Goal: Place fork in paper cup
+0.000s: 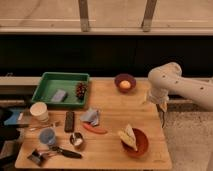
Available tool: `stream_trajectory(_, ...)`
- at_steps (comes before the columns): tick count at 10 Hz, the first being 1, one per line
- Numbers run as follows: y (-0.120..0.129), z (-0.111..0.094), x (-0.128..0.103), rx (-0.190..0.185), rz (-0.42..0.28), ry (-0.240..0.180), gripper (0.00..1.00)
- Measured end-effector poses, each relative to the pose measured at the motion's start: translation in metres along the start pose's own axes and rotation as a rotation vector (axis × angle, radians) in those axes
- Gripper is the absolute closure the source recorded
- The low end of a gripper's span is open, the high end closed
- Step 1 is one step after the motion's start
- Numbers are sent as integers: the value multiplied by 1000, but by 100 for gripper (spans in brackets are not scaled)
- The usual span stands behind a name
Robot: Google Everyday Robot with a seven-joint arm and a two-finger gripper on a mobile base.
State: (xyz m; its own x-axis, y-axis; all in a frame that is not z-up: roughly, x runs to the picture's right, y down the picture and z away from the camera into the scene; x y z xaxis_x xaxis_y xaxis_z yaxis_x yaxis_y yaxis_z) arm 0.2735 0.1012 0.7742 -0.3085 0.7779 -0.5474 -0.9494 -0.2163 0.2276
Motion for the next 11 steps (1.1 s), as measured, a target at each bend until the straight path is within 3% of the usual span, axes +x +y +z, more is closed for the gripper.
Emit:
stream_trajectory(5,0,0,0,3,-2,-1,20)
stream_trajectory(7,2,-1,5,36,-35,-32,20)
stream_trajectory(9,27,0,14,51,-103,-48,20)
stream_trajectory(11,76,1,22,52,-193,-54,20)
